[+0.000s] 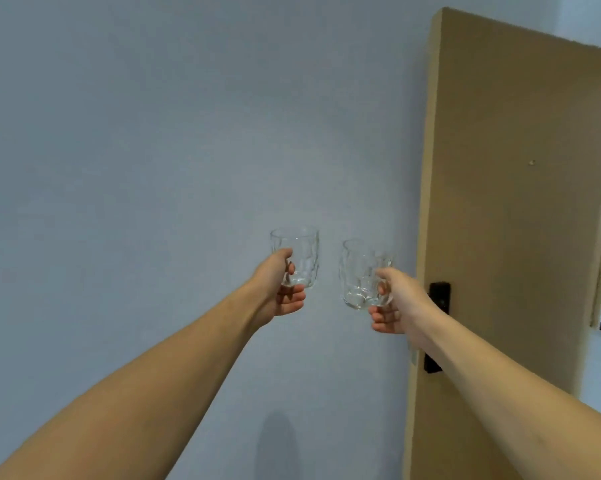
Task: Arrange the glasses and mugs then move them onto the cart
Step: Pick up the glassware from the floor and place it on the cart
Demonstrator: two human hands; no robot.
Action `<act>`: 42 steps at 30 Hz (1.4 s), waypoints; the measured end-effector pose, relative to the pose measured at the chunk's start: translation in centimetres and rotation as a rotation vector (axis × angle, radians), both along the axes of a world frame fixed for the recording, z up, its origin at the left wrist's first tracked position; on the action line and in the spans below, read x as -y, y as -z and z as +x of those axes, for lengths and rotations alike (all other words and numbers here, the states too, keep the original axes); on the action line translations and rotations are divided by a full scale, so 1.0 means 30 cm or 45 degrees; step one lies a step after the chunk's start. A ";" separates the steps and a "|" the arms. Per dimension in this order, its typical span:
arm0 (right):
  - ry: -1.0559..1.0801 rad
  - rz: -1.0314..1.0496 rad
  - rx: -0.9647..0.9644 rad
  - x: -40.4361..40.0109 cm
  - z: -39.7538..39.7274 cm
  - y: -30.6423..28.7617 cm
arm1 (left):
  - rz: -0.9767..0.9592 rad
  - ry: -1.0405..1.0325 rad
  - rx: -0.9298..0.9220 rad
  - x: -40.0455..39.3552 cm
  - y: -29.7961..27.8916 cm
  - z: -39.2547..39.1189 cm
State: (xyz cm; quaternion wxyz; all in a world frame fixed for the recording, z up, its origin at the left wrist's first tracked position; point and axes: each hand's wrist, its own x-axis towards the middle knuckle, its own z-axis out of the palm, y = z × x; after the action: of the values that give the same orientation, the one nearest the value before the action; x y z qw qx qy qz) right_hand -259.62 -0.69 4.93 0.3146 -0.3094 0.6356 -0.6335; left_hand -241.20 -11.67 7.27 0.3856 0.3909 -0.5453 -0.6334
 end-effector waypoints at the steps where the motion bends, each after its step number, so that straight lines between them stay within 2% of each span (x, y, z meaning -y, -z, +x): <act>1: -0.041 -0.009 -0.001 0.034 0.057 -0.006 | -0.006 -0.042 0.001 0.008 -0.009 0.074; 12: -0.518 -0.001 0.016 0.322 0.870 0.042 | 0.025 -0.496 0.029 0.037 -0.007 0.990; 23: -0.909 0.057 0.041 0.428 1.725 0.121 | 0.113 -0.900 0.085 -0.069 0.071 1.855; 42: -1.684 0.194 -0.088 0.696 3.035 0.223 | 0.296 -1.667 -0.061 -0.201 0.248 2.962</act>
State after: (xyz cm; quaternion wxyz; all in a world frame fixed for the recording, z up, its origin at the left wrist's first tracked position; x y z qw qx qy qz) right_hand -168.56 -21.58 -1.75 0.6373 -0.6310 0.3648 -0.2500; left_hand -152.33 -5.65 -0.16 0.6580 0.6663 -0.1146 -0.3317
